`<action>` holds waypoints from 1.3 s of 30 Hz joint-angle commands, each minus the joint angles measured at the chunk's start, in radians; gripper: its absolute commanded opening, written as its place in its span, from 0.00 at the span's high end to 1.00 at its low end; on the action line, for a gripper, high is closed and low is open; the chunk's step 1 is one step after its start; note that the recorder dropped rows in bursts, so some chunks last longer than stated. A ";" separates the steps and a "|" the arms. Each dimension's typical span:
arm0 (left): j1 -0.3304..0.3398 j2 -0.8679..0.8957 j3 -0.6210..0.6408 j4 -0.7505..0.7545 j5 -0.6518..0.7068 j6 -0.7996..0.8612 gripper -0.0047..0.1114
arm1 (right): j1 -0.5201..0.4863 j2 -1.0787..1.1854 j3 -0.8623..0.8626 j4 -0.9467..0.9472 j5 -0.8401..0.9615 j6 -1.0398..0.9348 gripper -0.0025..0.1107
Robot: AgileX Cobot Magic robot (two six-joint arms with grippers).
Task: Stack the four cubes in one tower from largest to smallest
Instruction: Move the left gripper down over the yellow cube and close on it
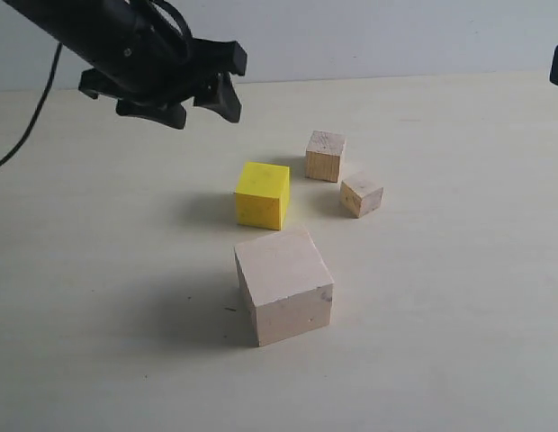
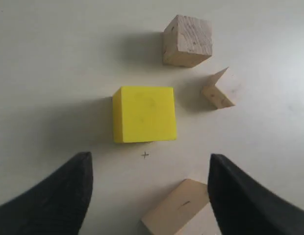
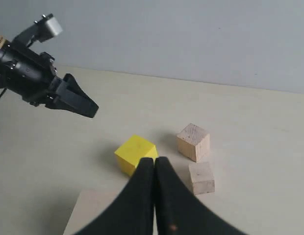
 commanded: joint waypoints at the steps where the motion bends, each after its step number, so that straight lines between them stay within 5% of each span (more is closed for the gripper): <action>1: -0.006 0.099 -0.058 -0.101 0.029 0.094 0.30 | 0.004 0.002 -0.006 -0.006 -0.001 -0.005 0.98; 12: -0.039 0.311 -0.237 -0.086 0.099 0.119 0.30 | 0.004 0.002 -0.006 -0.008 0.015 -0.005 0.98; 21: -0.039 0.316 -0.246 -0.074 0.024 0.133 0.30 | 0.004 0.002 -0.006 -0.008 0.016 -0.007 0.98; 25: -0.039 0.324 -0.246 -0.120 -0.002 0.133 0.17 | 0.004 0.002 -0.006 -0.008 0.015 -0.009 0.98; 39: -0.040 0.433 -0.352 0.025 0.144 0.083 0.17 | 0.004 0.002 -0.006 -0.008 0.017 -0.007 0.98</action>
